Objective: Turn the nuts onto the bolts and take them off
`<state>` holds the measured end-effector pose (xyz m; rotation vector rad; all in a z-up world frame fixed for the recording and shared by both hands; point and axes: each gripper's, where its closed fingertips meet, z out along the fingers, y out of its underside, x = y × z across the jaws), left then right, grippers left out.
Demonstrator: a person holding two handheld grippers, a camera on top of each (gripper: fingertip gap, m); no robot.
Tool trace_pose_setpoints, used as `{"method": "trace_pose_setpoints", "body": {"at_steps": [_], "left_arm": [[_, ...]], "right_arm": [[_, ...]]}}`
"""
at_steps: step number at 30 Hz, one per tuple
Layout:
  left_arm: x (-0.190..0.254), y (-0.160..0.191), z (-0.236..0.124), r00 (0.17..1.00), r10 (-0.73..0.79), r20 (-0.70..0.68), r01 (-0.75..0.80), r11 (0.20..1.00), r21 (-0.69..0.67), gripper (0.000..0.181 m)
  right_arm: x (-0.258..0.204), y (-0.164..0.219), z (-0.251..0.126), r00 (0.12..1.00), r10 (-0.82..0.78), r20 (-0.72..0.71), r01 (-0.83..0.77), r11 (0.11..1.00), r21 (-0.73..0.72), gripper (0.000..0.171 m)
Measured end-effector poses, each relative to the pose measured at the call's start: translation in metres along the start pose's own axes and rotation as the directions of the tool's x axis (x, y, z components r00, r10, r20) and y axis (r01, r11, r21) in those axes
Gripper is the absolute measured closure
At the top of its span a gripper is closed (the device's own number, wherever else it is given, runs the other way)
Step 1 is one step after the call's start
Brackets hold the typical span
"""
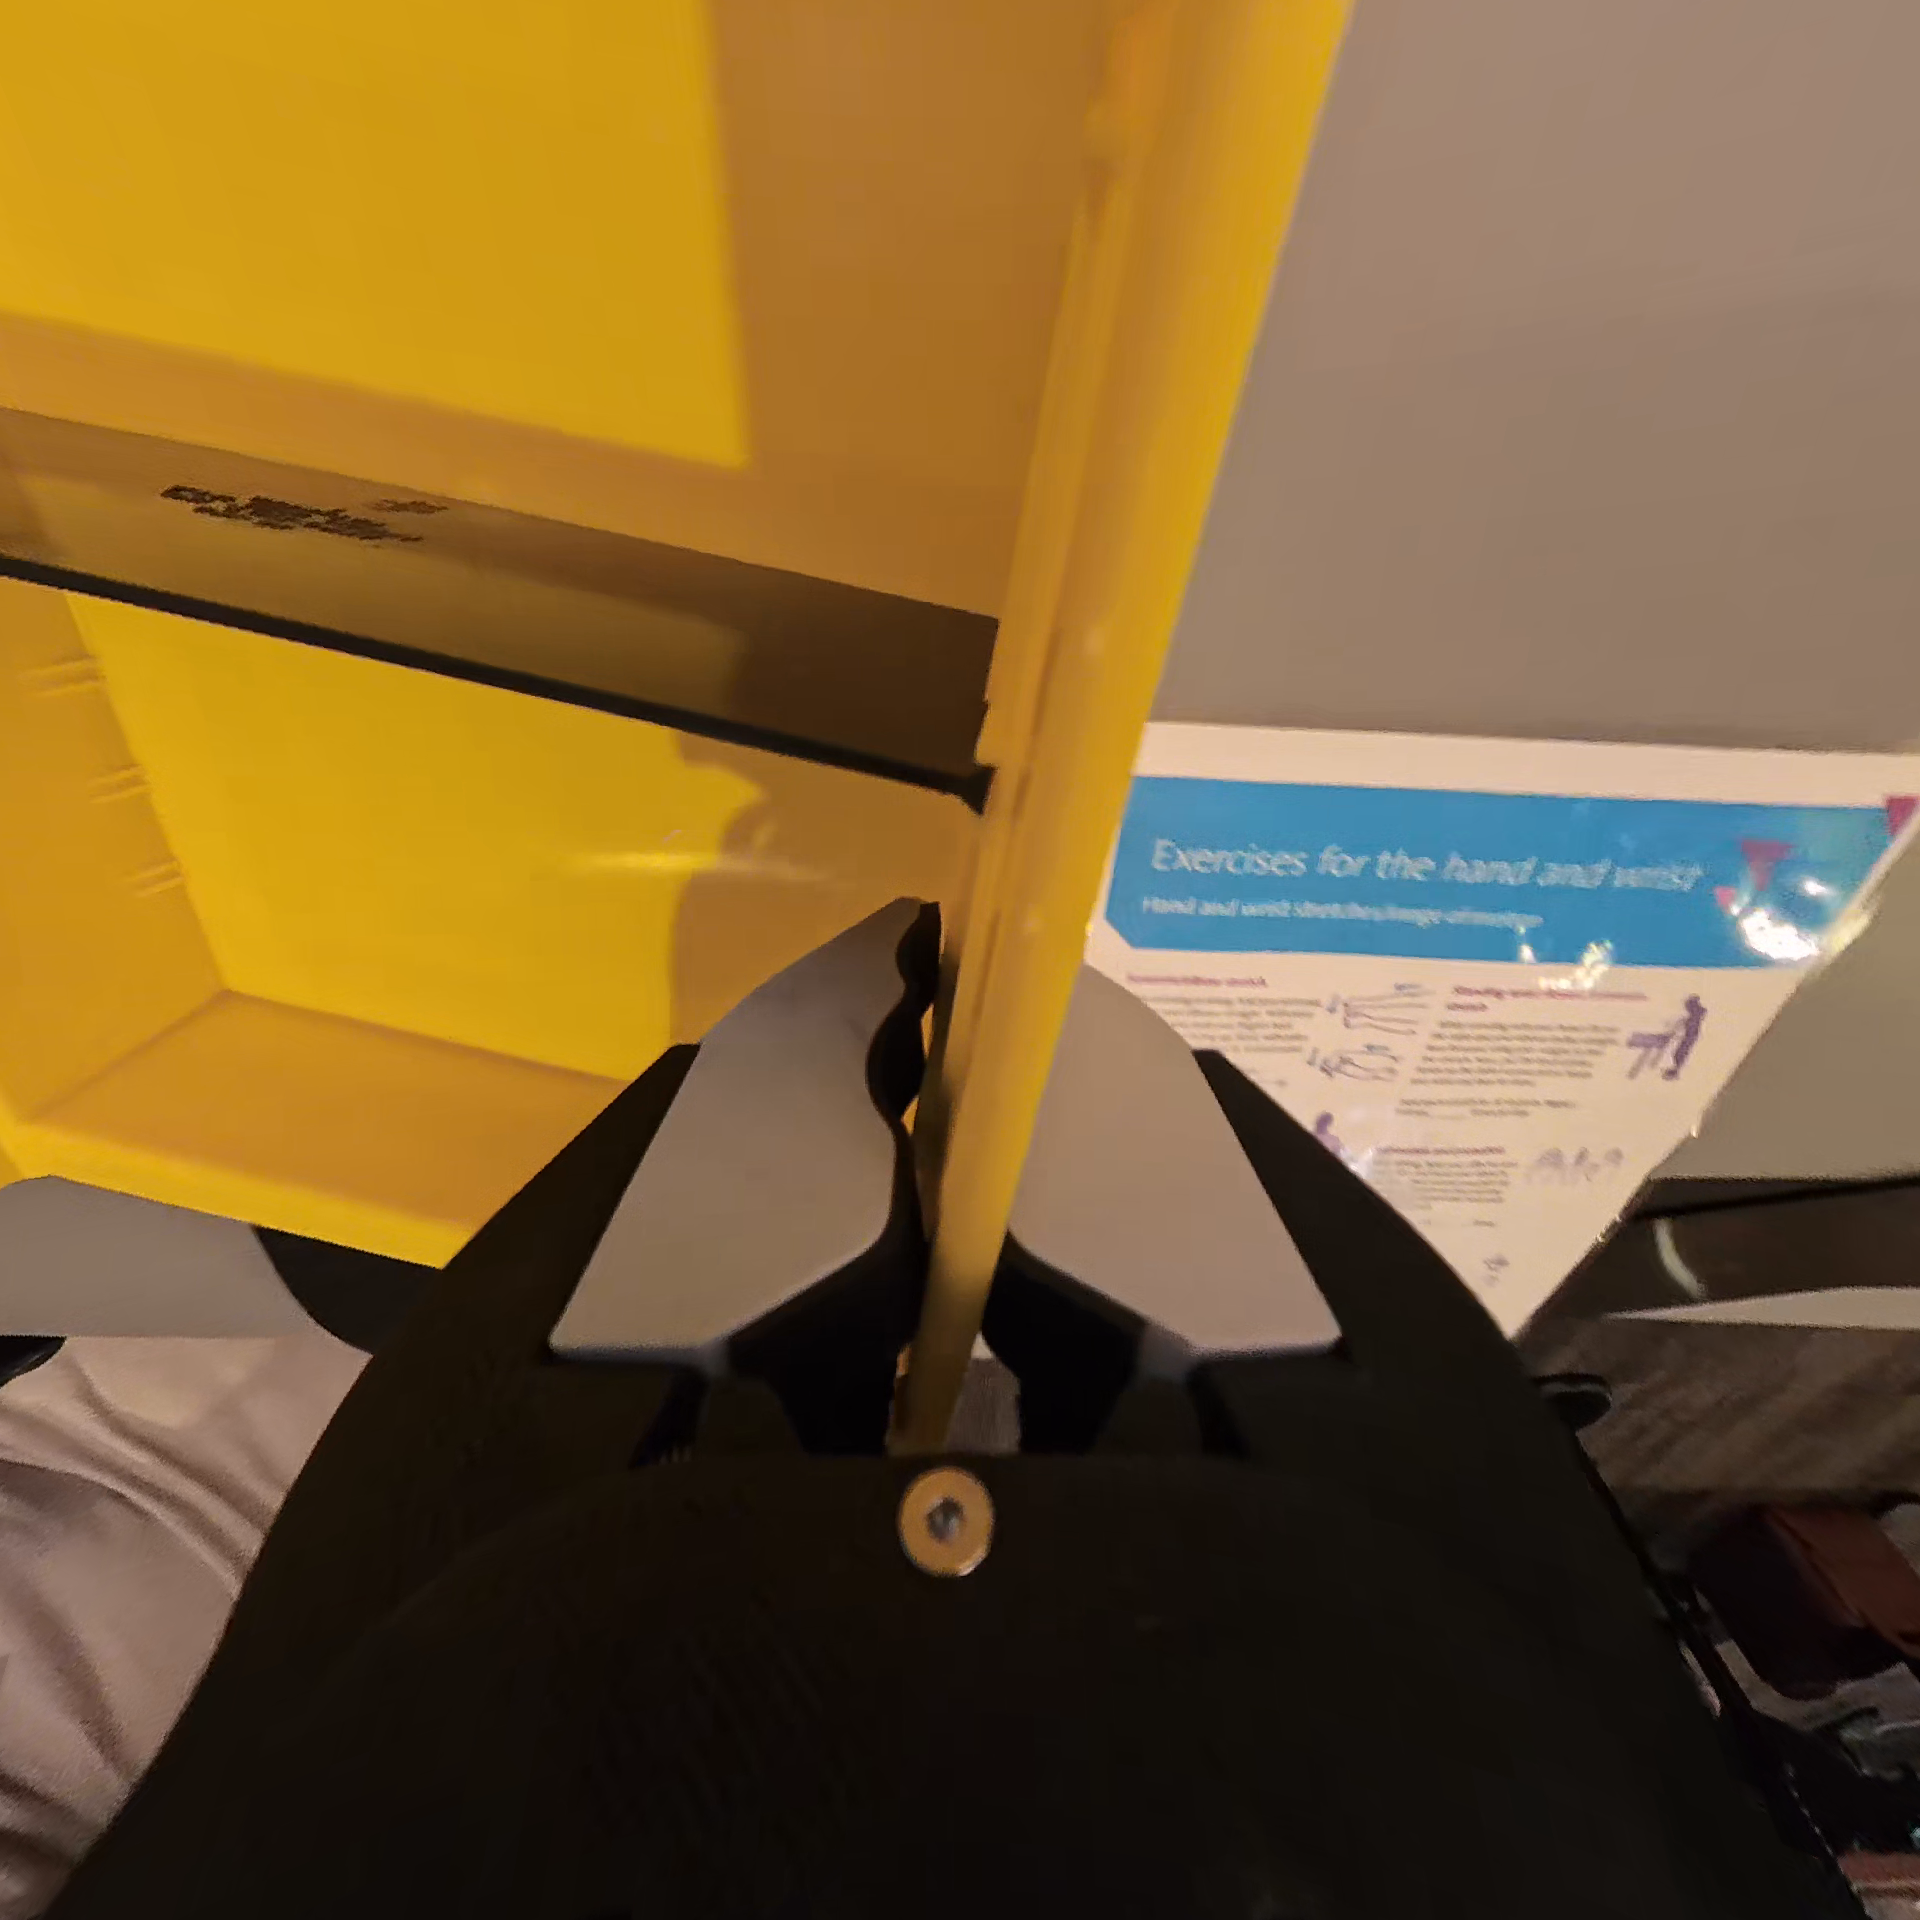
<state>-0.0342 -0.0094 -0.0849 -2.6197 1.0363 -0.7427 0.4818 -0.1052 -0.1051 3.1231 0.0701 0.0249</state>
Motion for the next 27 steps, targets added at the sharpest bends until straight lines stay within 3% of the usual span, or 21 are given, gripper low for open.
{"method": "trace_pose_setpoints", "body": {"at_steps": [4,7,12,17,19,27], "left_arm": [[-0.067,0.018,-0.039,0.985,-0.131,0.107,0.121,0.988,0.099,0.174],[-0.103,0.047,-0.068,0.967,-0.235,0.102,0.219,0.964,0.149,0.173],[-0.152,0.106,-0.119,0.873,-0.479,0.095,0.440,0.855,0.274,0.172],[-0.162,0.152,-0.146,0.811,-0.575,0.106,0.527,0.798,0.293,0.171],[-0.171,0.155,-0.152,0.791,-0.602,0.106,0.542,0.772,0.332,0.171],[-0.172,0.152,-0.151,0.834,-0.534,0.140,0.472,0.821,0.320,0.171]], "right_arm": [[-0.021,-0.013,0.018,0.999,0.000,0.047,-0.001,1.000,0.029,0.167],[-0.039,-0.019,0.031,0.993,0.018,0.118,-0.023,0.999,0.041,0.167],[-0.052,-0.024,0.039,0.987,0.019,0.161,-0.027,0.999,0.047,0.168],[-0.051,-0.025,0.039,0.985,0.037,0.168,-0.044,0.998,0.037,0.166],[-0.048,-0.026,0.039,0.985,0.043,0.167,-0.049,0.998,0.034,0.166],[-0.026,-0.035,0.040,0.987,0.068,0.147,-0.071,0.997,0.009,0.167]]}}
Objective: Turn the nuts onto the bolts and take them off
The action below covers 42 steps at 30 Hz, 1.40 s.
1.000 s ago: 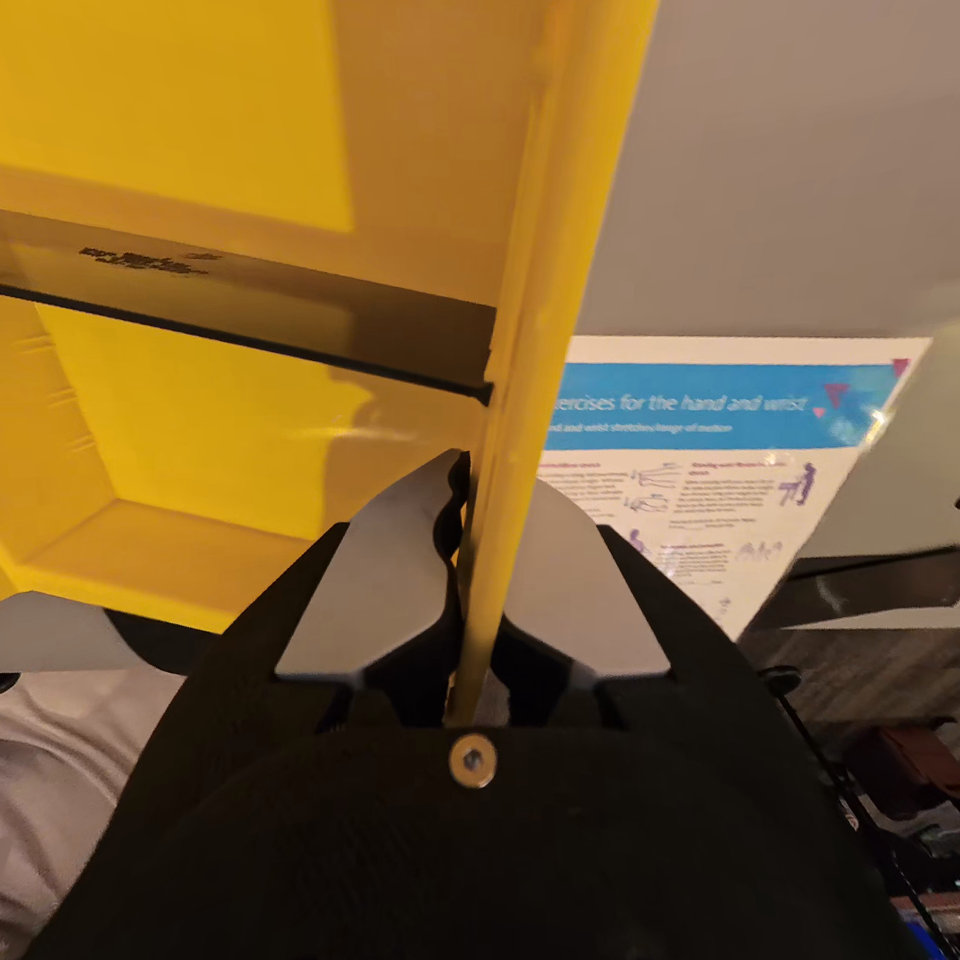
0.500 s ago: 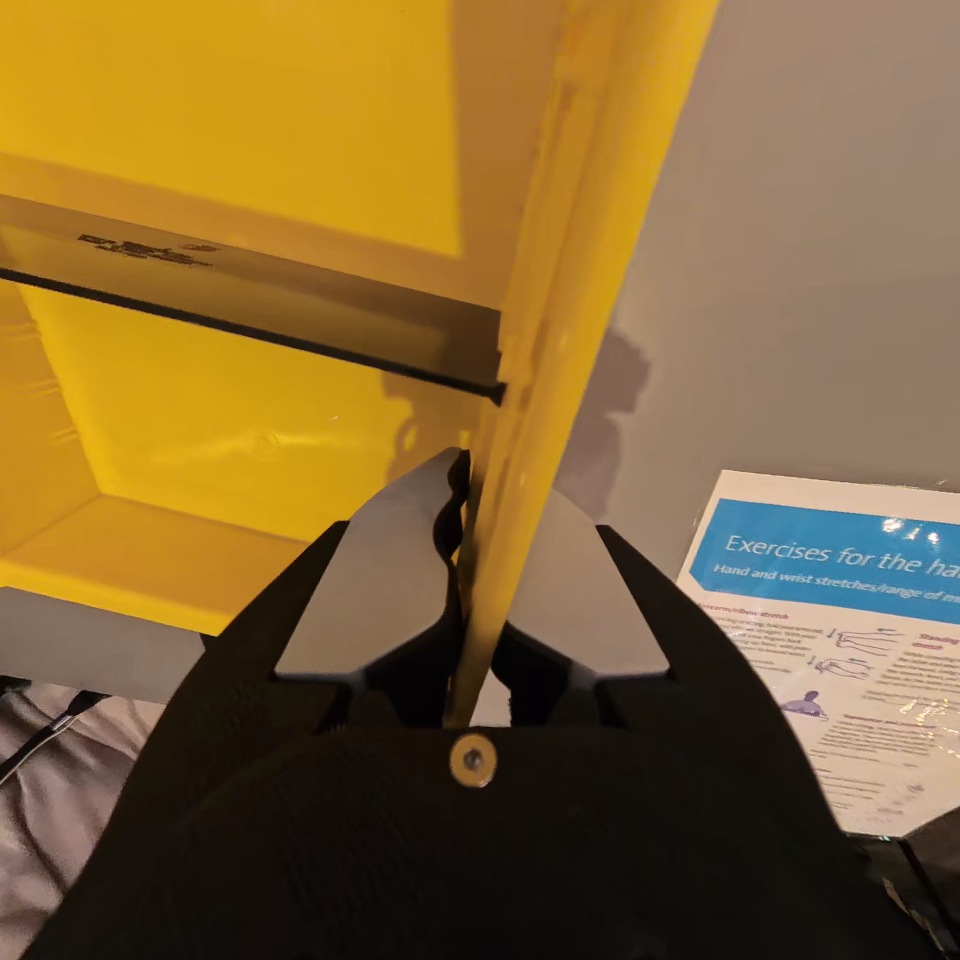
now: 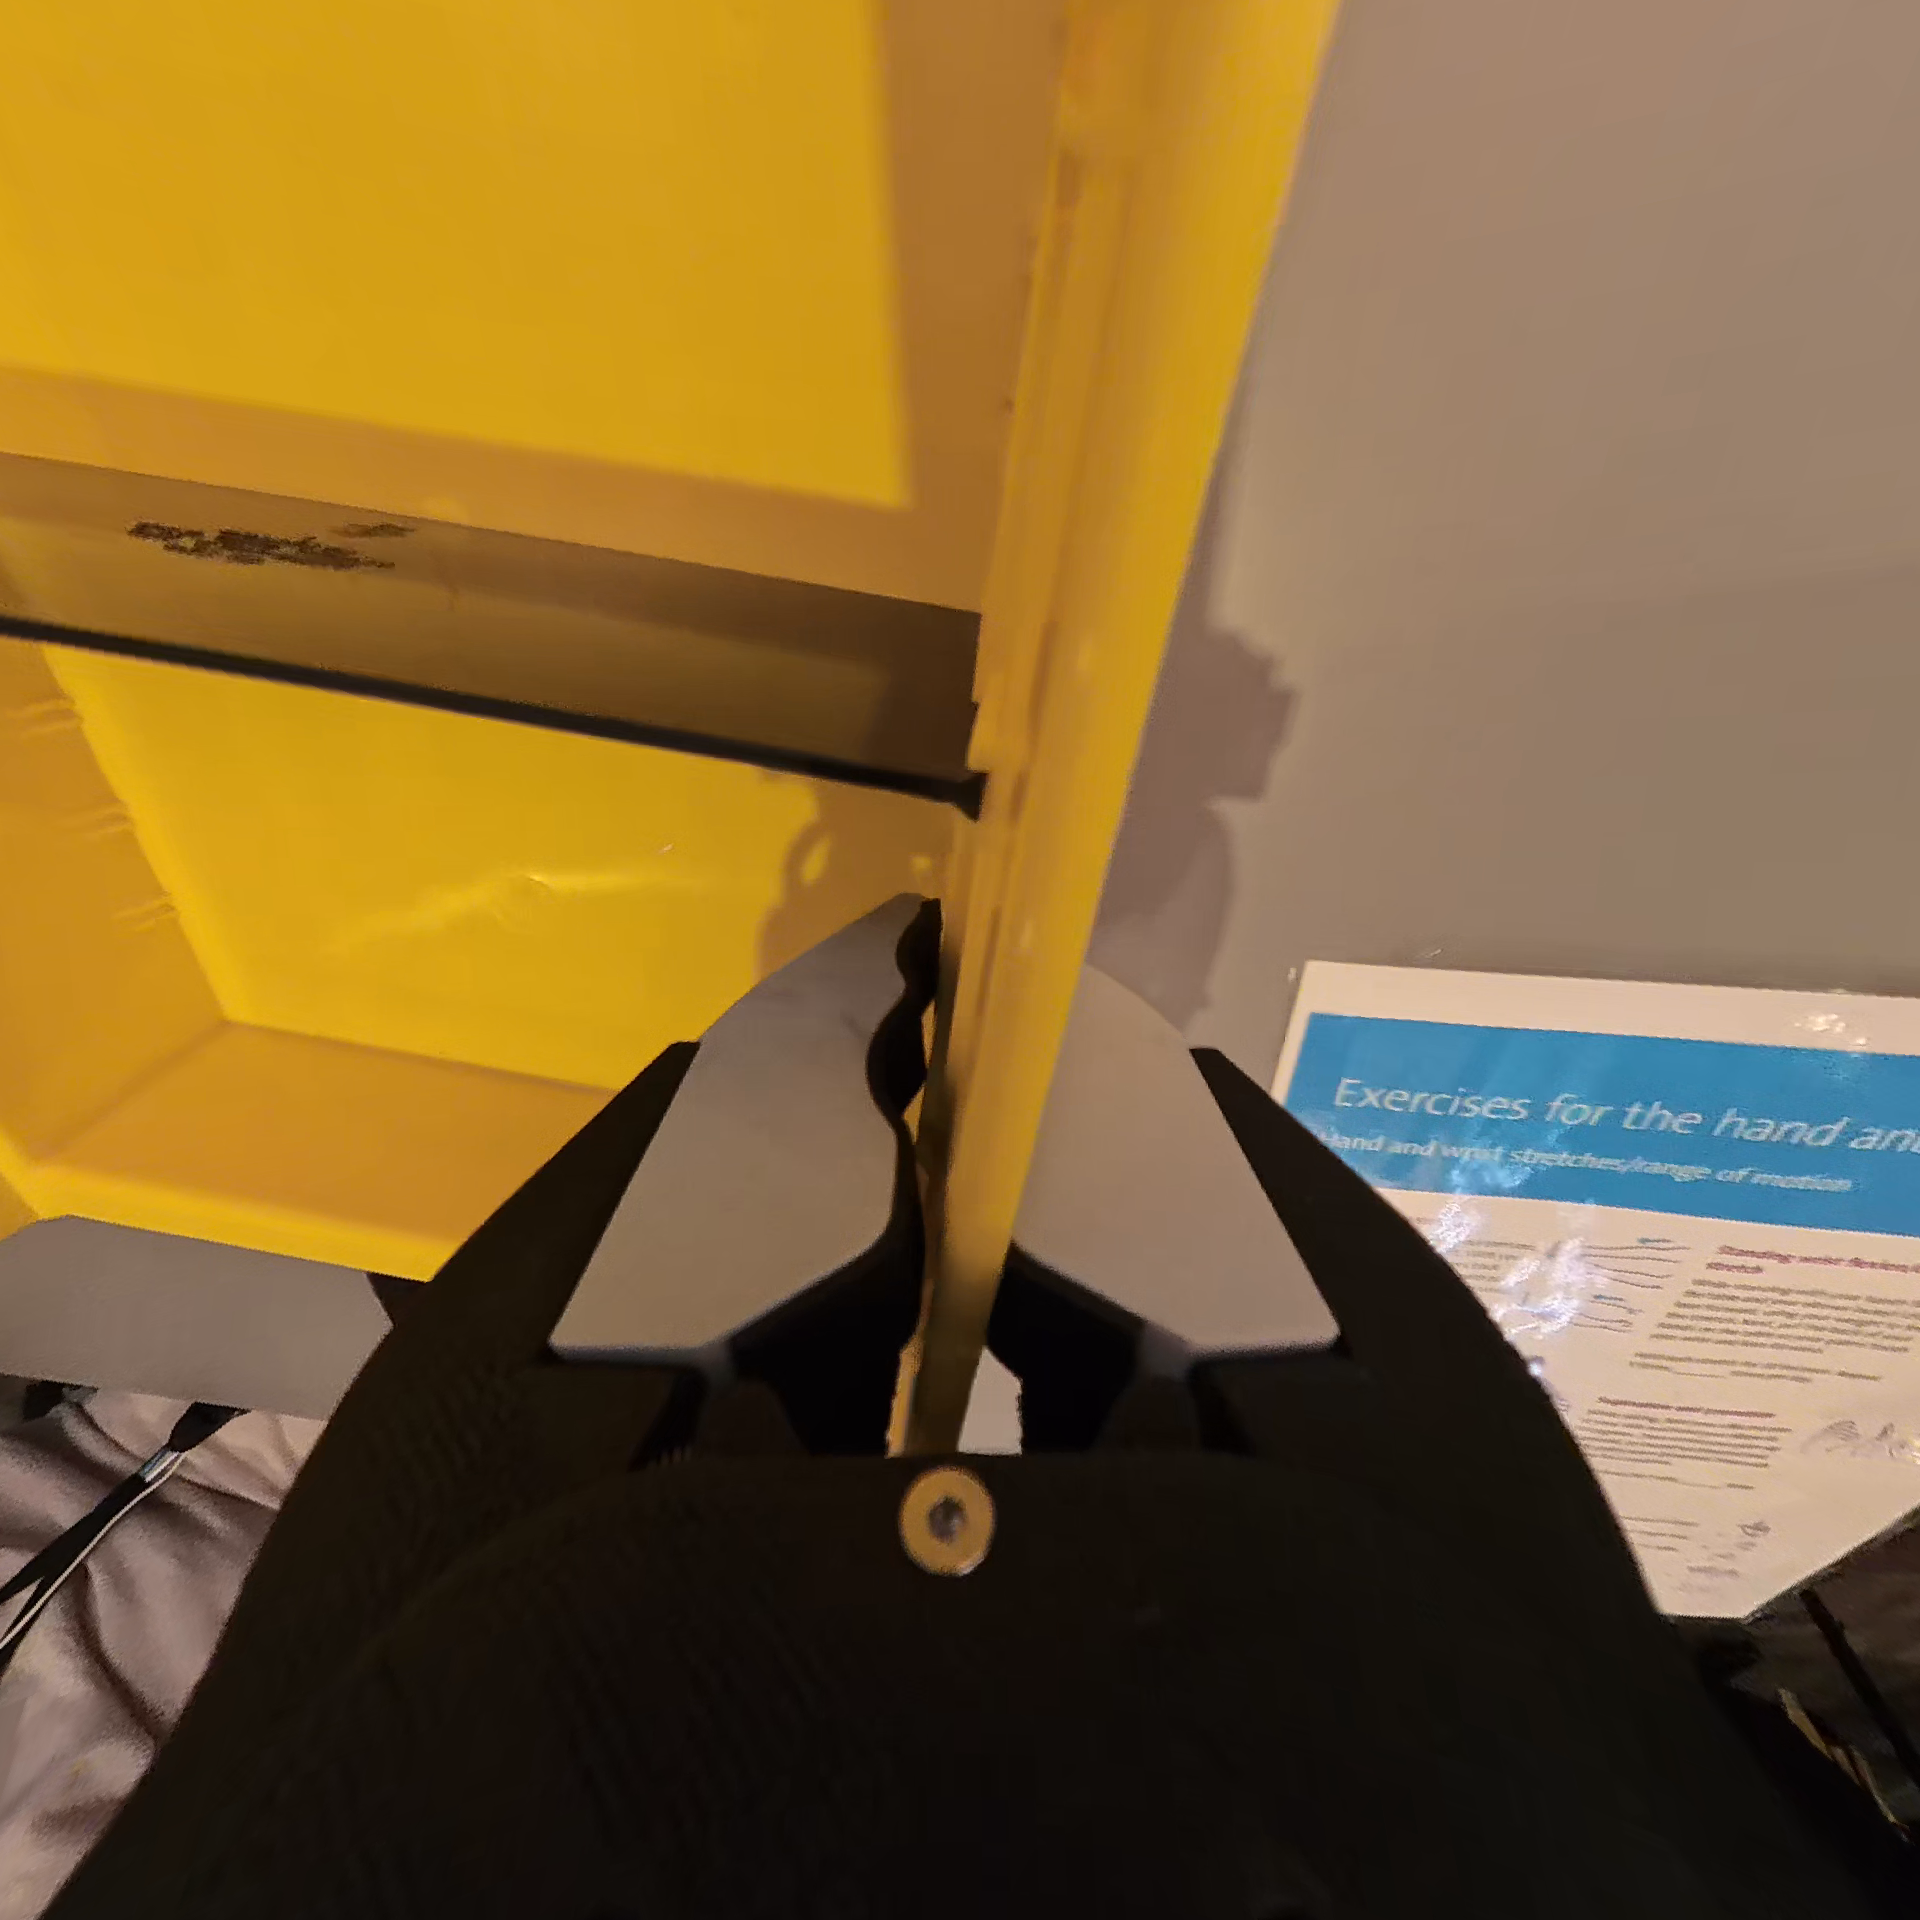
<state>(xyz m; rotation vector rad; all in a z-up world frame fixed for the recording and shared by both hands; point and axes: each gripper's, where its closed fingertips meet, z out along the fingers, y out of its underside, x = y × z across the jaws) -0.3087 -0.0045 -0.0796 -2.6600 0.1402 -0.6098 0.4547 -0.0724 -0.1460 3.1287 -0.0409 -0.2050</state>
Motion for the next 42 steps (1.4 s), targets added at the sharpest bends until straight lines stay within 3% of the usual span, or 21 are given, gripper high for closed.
{"method": "trace_pose_setpoints", "body": {"at_steps": [5,15,18,21,24,26,28,30,32,34,36,39,40,42], "left_arm": [[0.000,0.000,0.000,0.998,-0.033,-0.049,0.034,0.999,0.013,0.170],[-0.005,0.001,-0.004,1.000,-0.011,-0.004,0.011,1.000,0.015,0.170],[-0.003,0.001,-0.010,0.999,-0.034,-0.025,0.034,0.999,0.029,0.165],[-0.006,-0.010,-0.034,0.998,-0.067,0.015,0.064,0.988,0.139,0.152],[0.019,-0.029,-0.063,0.997,0.070,0.039,-0.078,0.956,0.281,0.147],[0.044,-0.044,-0.080,0.971,0.217,0.098,-0.238,0.898,0.369,0.144],[0.065,-0.056,-0.090,0.948,0.271,0.165,-0.316,0.838,0.445,0.144],[0.085,-0.052,-0.082,0.957,0.262,0.125,-0.290,0.857,0.426,0.147],[0.102,-0.039,-0.056,0.965,0.260,0.048,-0.263,0.924,0.279,0.153],[0.104,-0.038,-0.030,0.962,0.264,0.070,-0.272,0.947,0.170,0.160],[0.093,-0.047,-0.005,0.953,0.257,0.162,-0.277,0.955,0.109,0.162],[0.077,-0.048,0.029,0.950,0.231,0.211,-0.240,0.971,0.017,0.161],[0.072,-0.048,0.037,0.955,0.206,0.213,-0.211,0.977,0.000,0.160],[0.064,-0.044,0.051,0.965,0.160,0.207,-0.156,0.987,-0.038,0.159]], "right_arm": [[0.013,-0.001,-0.001,1.000,0.021,-0.009,-0.021,0.999,-0.038,0.167],[0.015,-0.001,0.000,0.999,-0.044,-0.031,0.043,0.998,-0.036,0.165],[0.018,0.001,0.000,0.993,-0.072,-0.089,0.069,0.997,-0.036,0.158],[0.017,0.001,-0.002,0.984,-0.134,-0.118,0.133,0.991,-0.019,0.135],[0.018,-0.005,-0.014,0.976,-0.152,-0.155,0.165,0.983,0.076,0.132],[0.011,-0.017,-0.036,0.973,-0.164,-0.161,0.195,0.960,0.202,0.132],[0.004,-0.030,-0.070,0.966,-0.166,-0.198,0.228,0.910,0.347,0.129],[-0.009,-0.044,-0.113,0.956,-0.163,-0.245,0.271,0.813,0.516,0.128],[-0.037,-0.055,-0.165,0.950,-0.168,-0.263,0.308,0.639,0.705,0.128],[-0.074,-0.057,-0.218,0.950,-0.176,-0.257,0.308,0.416,0.855,0.128],[-0.104,-0.050,-0.272,0.964,-0.132,-0.229,0.249,0.160,0.955,0.115],[-0.137,-0.021,-0.335,0.988,-0.099,-0.121,0.096,-0.225,0.970,0.114],[-0.150,-0.012,-0.347,0.986,-0.130,-0.103,0.059,-0.303,0.951,0.117],[-0.169,-0.009,-0.351,0.978,-0.188,-0.091,0.030,-0.308,0.951,0.130]]}}
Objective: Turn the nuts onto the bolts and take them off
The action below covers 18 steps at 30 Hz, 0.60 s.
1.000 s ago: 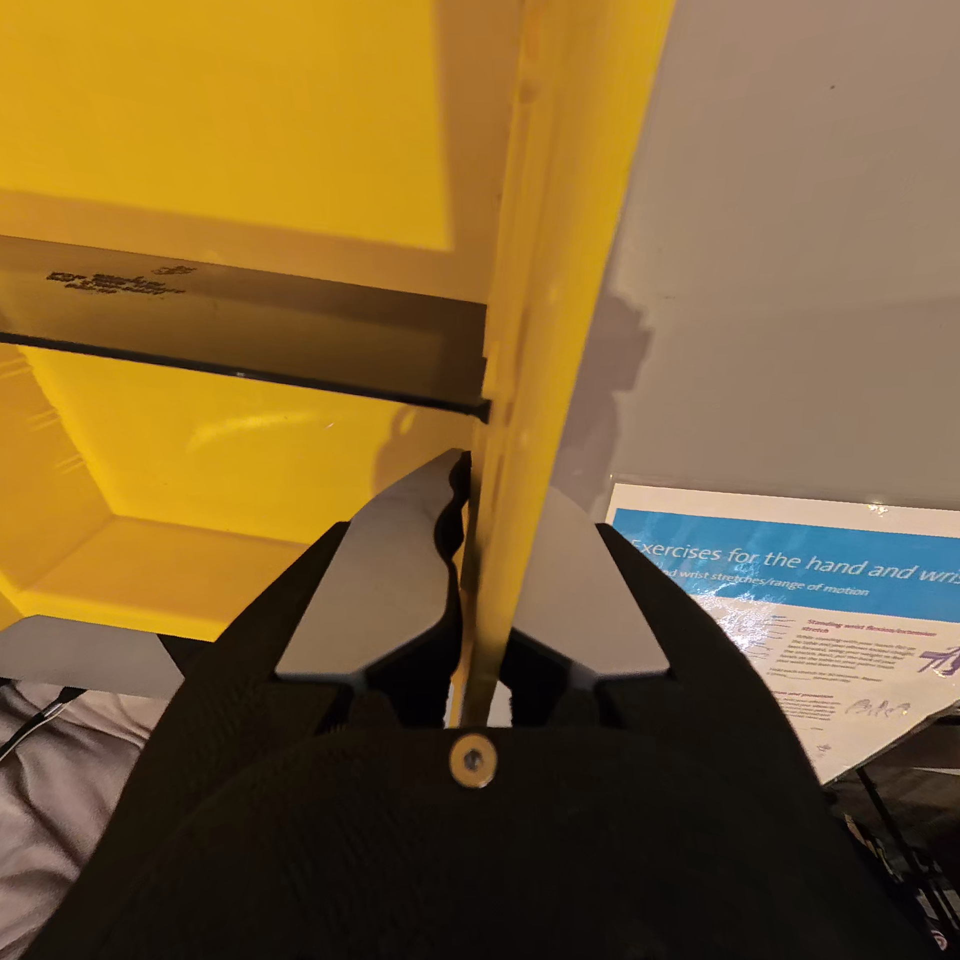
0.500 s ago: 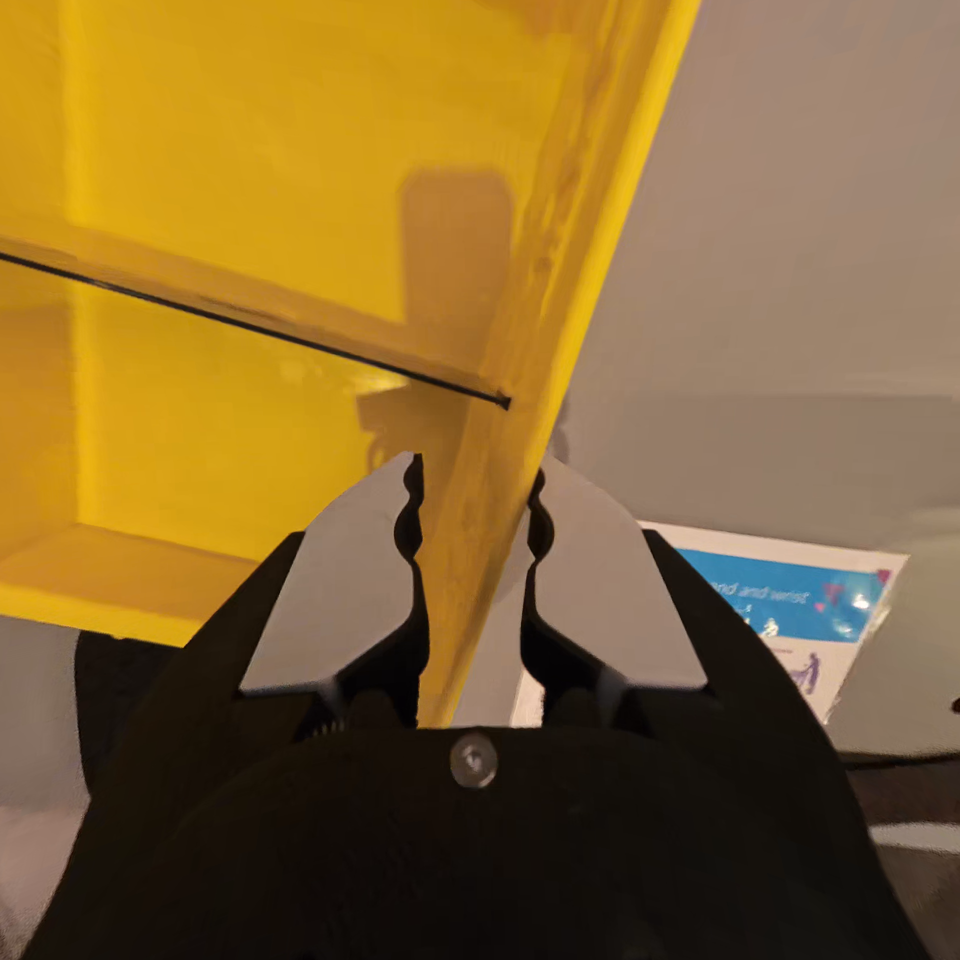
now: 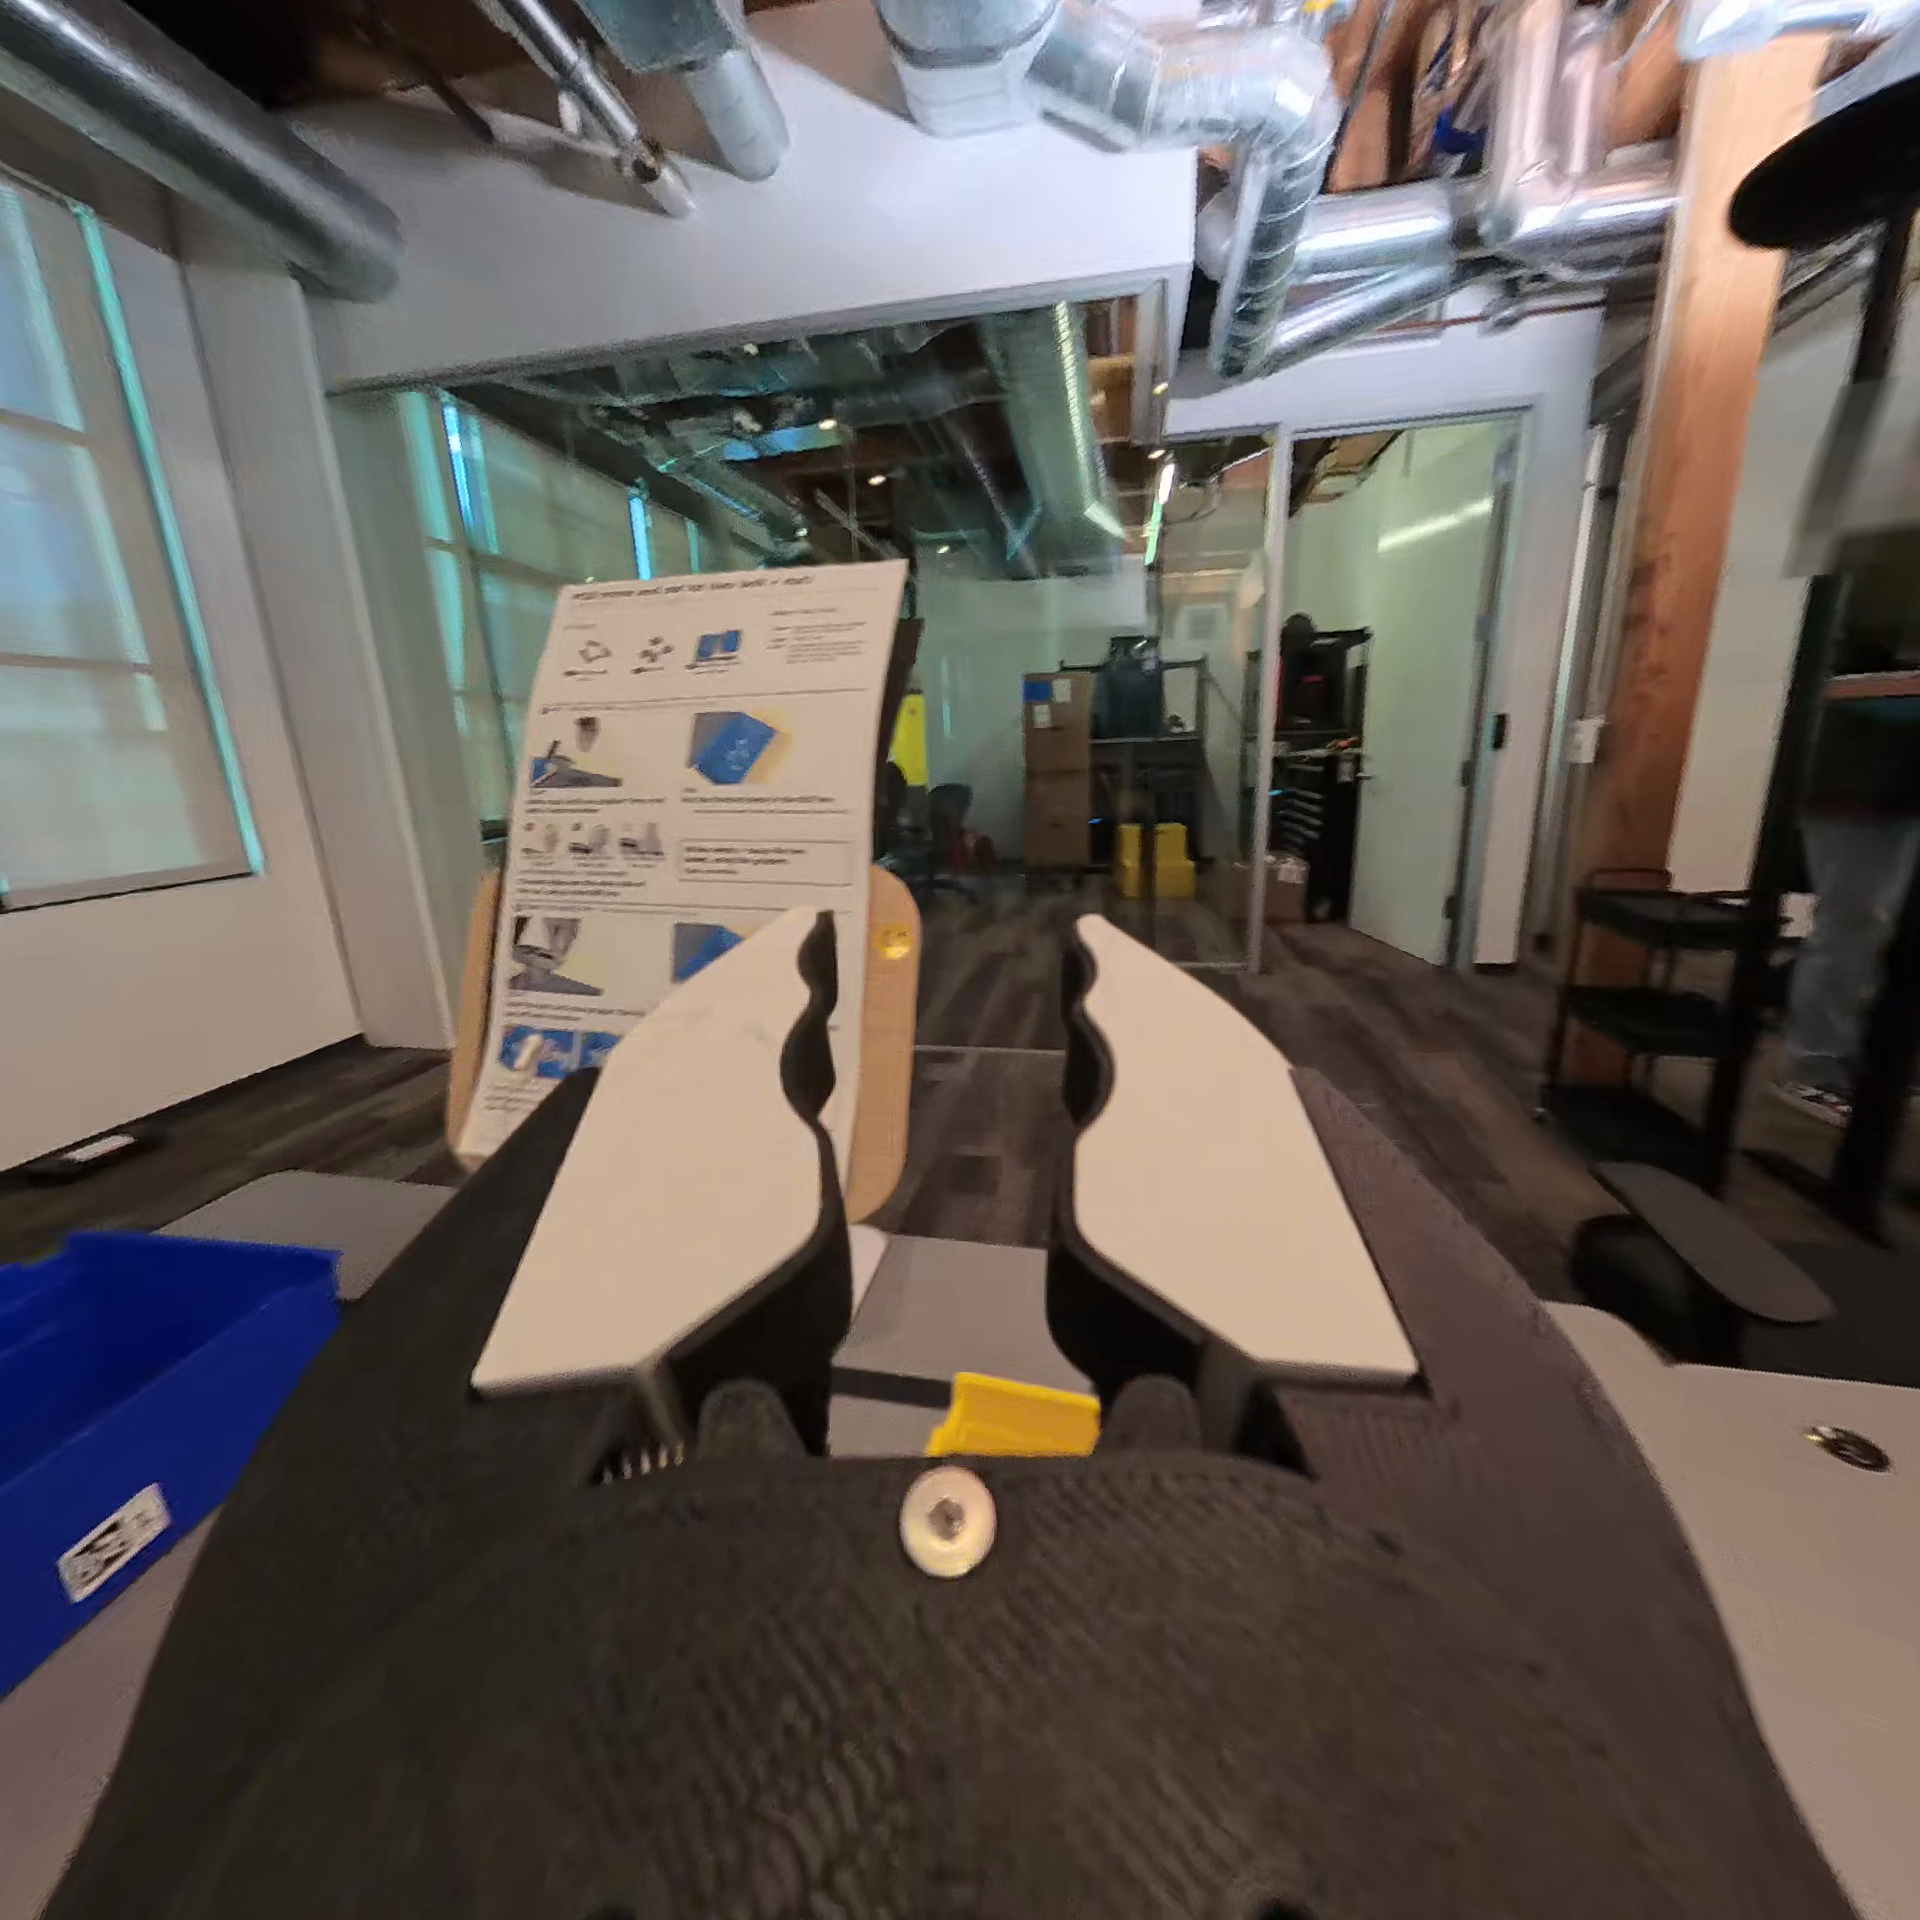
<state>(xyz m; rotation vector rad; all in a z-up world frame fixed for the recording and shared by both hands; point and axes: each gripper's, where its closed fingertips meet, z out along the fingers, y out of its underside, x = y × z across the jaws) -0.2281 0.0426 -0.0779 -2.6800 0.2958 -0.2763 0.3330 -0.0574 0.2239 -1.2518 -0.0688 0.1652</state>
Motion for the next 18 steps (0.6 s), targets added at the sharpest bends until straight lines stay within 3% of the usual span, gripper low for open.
{"method": "trace_pose_setpoints", "body": {"at_steps": [4,9,18], "left_arm": [[-0.007,0.014,0.022,0.999,-0.041,0.021,0.043,0.993,-0.112,0.148],[-0.015,0.020,0.037,0.995,-0.067,0.070,0.078,0.983,-0.167,0.147],[-0.026,0.034,0.057,0.990,-0.092,0.104,0.117,0.957,-0.264,0.158]], "right_arm": [[-0.032,0.022,0.016,0.988,0.097,0.123,-0.082,0.989,-0.122,0.127],[-0.055,0.042,0.023,0.951,0.201,0.234,-0.165,0.972,-0.165,0.127],[-0.064,0.083,0.036,0.934,0.183,0.306,-0.085,0.948,-0.308,0.128]]}}
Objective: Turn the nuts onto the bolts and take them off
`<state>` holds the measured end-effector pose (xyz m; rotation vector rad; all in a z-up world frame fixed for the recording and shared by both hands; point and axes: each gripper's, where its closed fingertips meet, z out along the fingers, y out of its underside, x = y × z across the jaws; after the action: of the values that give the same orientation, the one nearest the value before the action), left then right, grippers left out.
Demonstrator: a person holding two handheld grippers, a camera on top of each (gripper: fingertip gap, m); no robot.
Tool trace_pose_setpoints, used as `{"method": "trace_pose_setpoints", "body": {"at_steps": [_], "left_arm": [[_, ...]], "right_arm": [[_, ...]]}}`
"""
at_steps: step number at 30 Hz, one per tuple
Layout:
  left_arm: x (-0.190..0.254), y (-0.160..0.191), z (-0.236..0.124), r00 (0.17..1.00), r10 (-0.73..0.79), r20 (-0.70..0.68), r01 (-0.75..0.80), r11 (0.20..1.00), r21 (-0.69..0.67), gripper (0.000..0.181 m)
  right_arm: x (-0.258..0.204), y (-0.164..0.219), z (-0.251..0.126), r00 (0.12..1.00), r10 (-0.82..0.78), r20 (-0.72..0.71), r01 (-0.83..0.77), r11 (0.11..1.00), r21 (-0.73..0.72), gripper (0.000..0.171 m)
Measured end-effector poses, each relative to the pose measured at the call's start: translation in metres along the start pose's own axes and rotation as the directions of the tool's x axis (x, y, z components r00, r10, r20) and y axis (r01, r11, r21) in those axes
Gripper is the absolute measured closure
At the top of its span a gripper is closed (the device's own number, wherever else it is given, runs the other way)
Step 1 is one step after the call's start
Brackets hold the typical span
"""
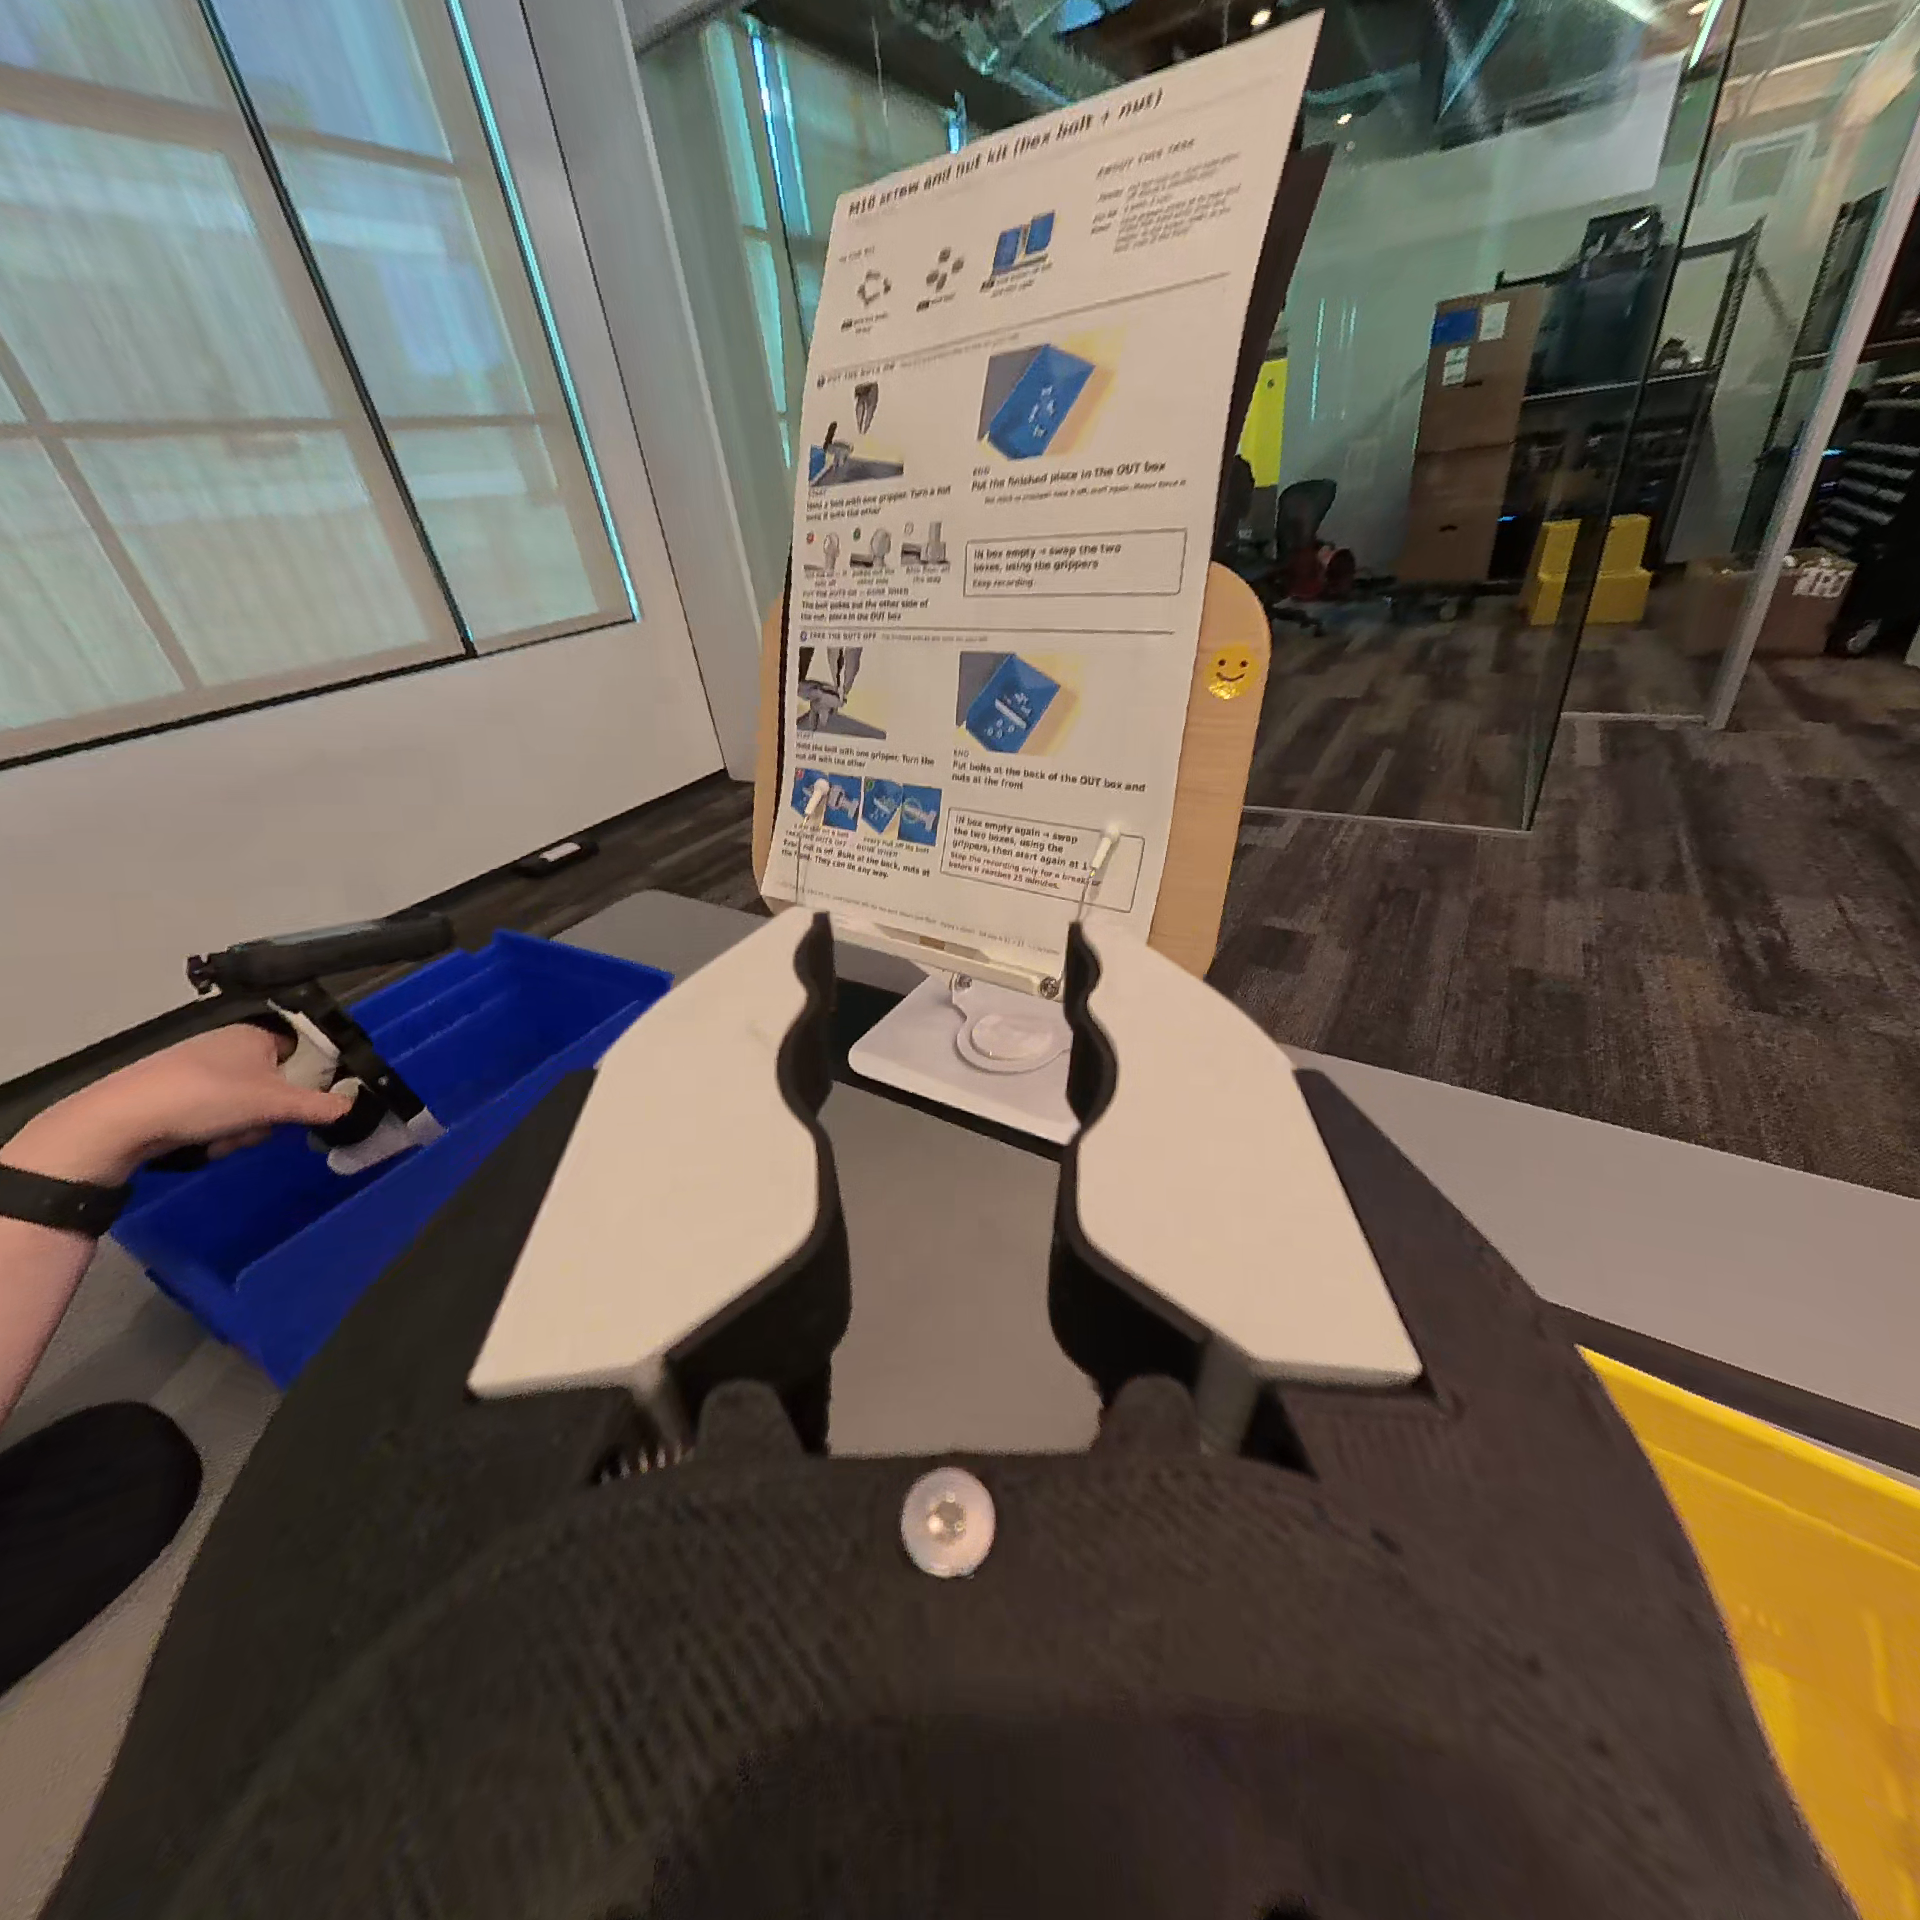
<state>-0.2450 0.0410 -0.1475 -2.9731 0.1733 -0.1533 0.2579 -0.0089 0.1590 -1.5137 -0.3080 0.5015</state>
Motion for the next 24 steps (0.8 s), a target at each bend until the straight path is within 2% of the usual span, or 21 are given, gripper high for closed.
{"method": "trace_pose_setpoints", "body": {"at_steps": [7,12,15,17,18,20,22,24], "left_arm": [[-0.005,0.004,0.005,0.999,-0.013,-0.037,0.012,0.999,-0.029,0.169],[-0.002,0.007,-0.007,0.997,0.067,-0.039,-0.069,0.997,-0.042,0.171],[0.012,-0.007,-0.047,0.993,0.113,-0.025,-0.109,0.988,0.108,0.171],[0.034,-0.016,-0.085,0.982,0.186,-0.026,-0.174,0.952,0.253,0.171],[0.053,-0.020,-0.107,0.968,0.247,-0.044,-0.218,0.914,0.343,0.171],[0.107,-0.025,-0.152,0.904,0.415,-0.103,-0.299,0.786,0.542,0.171],[0.171,-0.019,-0.194,0.780,0.612,-0.130,-0.352,0.601,0.718,0.172],[0.229,-0.007,-0.221,0.651,0.751,-0.112,-0.354,0.431,0.830,0.172]], "right_arm": [[-0.005,0.008,0.007,0.997,-0.081,0.008,0.082,0.996,-0.047,0.129],[-0.014,0.003,0.004,0.994,-0.100,0.033,0.101,0.995,-0.025,0.131],[-0.022,0.000,0.005,0.991,-0.123,0.048,0.124,0.992,-0.004,0.132],[-0.029,-0.002,0.008,0.988,-0.143,0.062,0.143,0.990,0.017,0.133],[-0.035,-0.002,0.010,0.985,-0.148,0.082,0.147,0.989,0.029,0.134],[-0.056,0.000,0.016,0.976,-0.148,0.162,0.142,0.989,0.050,0.134],[-0.086,0.005,0.024,0.947,-0.136,0.291,0.121,0.990,0.070,0.135],[-0.127,0.014,0.027,0.874,-0.102,0.476,0.077,0.994,0.072,0.135]]}}
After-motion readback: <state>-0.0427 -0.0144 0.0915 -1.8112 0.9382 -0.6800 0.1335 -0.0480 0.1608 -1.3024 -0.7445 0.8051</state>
